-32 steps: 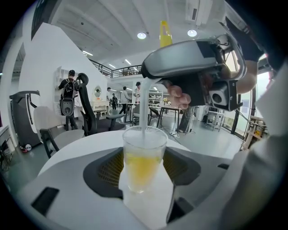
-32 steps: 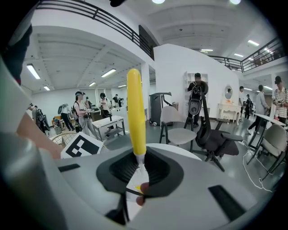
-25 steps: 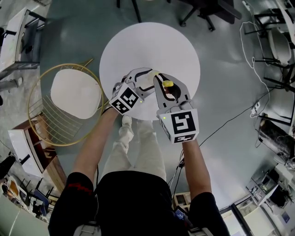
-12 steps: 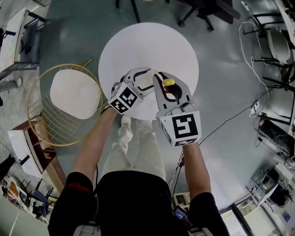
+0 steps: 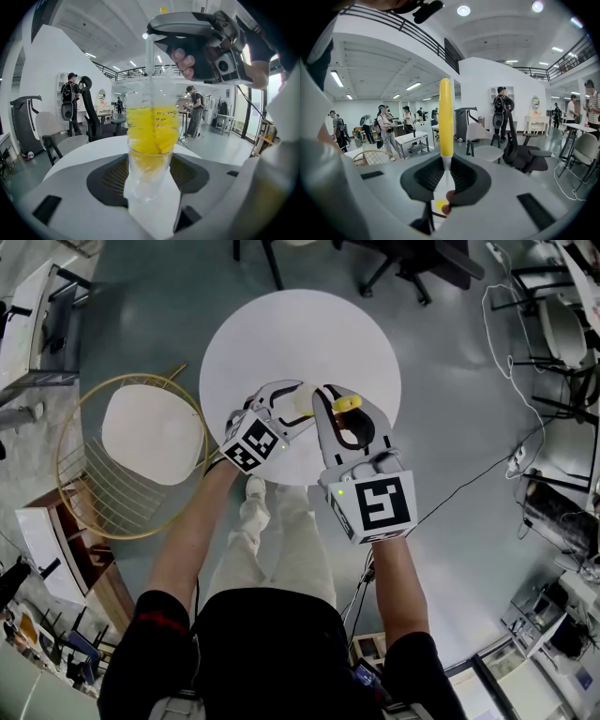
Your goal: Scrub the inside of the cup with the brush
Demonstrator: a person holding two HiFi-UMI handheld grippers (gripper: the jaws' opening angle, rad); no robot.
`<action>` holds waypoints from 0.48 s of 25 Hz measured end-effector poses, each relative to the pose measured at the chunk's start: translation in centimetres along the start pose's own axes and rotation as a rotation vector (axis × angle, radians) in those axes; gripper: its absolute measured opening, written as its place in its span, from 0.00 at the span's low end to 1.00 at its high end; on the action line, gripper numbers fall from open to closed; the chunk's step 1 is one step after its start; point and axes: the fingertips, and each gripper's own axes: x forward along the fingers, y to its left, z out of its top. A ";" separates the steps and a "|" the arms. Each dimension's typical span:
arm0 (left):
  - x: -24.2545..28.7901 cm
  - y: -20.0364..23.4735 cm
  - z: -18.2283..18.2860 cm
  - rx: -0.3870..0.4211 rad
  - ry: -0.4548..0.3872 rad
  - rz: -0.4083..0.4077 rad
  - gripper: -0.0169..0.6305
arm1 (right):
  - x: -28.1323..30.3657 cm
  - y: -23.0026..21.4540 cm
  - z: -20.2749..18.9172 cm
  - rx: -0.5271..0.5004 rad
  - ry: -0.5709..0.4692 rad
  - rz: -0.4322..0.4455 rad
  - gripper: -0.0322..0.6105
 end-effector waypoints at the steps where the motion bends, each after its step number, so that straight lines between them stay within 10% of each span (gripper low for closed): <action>1: 0.0 0.0 0.0 -0.001 0.001 0.000 0.47 | 0.0 0.0 0.1 0.000 -0.003 -0.001 0.13; 12: 0.1 0.0 -0.1 0.000 0.011 -0.001 0.47 | -0.8 -0.2 3.0 -0.011 -0.054 -0.014 0.13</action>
